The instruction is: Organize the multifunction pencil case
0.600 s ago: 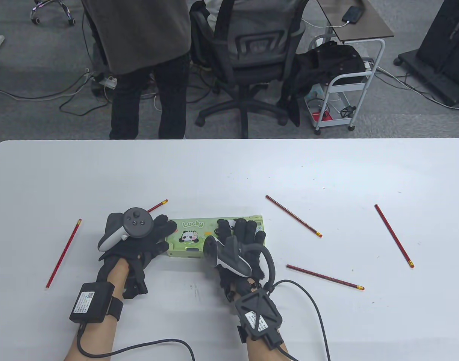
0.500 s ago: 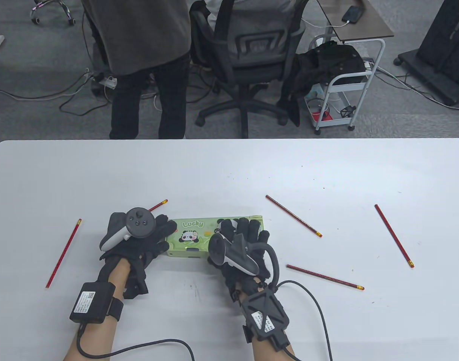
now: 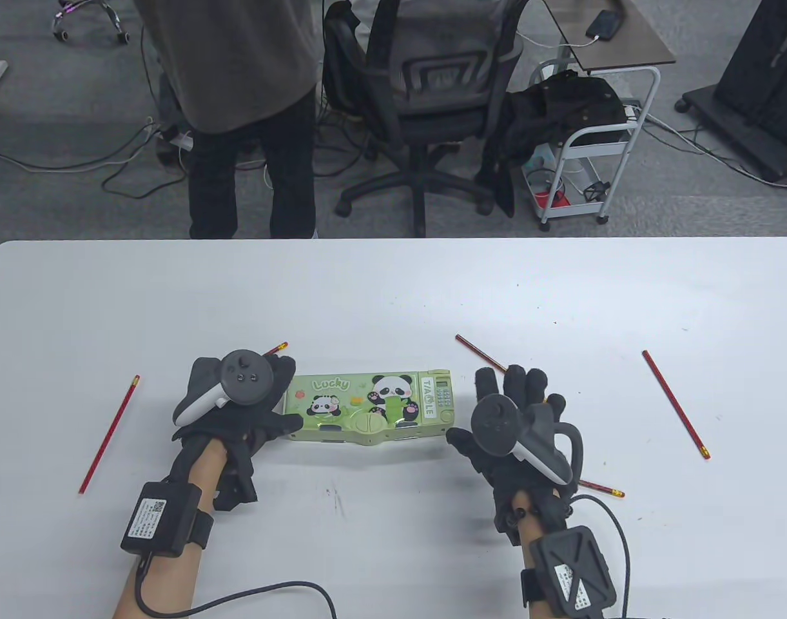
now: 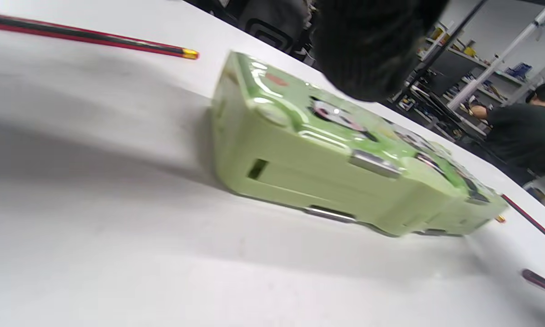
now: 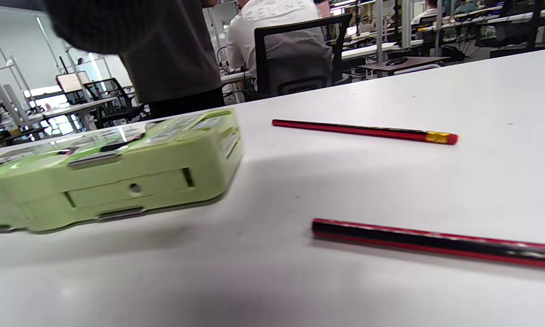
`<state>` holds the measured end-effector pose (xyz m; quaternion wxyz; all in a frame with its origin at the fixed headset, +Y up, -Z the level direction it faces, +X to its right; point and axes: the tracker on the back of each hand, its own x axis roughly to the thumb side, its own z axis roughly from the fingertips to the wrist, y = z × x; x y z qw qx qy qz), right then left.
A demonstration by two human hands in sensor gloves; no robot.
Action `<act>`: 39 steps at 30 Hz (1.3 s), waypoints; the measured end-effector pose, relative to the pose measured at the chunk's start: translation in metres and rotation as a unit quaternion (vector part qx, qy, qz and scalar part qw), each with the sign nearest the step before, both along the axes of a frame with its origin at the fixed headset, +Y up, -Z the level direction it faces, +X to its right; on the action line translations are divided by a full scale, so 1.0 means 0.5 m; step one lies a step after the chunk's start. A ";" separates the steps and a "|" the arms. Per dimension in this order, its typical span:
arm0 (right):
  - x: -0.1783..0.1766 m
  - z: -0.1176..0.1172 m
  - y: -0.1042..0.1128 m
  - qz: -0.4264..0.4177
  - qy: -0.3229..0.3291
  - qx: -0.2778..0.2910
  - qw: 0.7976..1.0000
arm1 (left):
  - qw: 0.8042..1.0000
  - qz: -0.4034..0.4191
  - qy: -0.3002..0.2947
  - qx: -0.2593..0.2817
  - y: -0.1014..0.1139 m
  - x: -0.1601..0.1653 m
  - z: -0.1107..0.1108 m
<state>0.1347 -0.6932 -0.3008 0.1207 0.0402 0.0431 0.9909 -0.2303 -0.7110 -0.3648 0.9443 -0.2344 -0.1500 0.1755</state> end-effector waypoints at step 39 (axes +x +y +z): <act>0.007 0.007 -0.023 -0.051 -0.022 0.055 0.997 | 0.972 -0.193 -0.112 0.079 -0.054 0.150 -0.053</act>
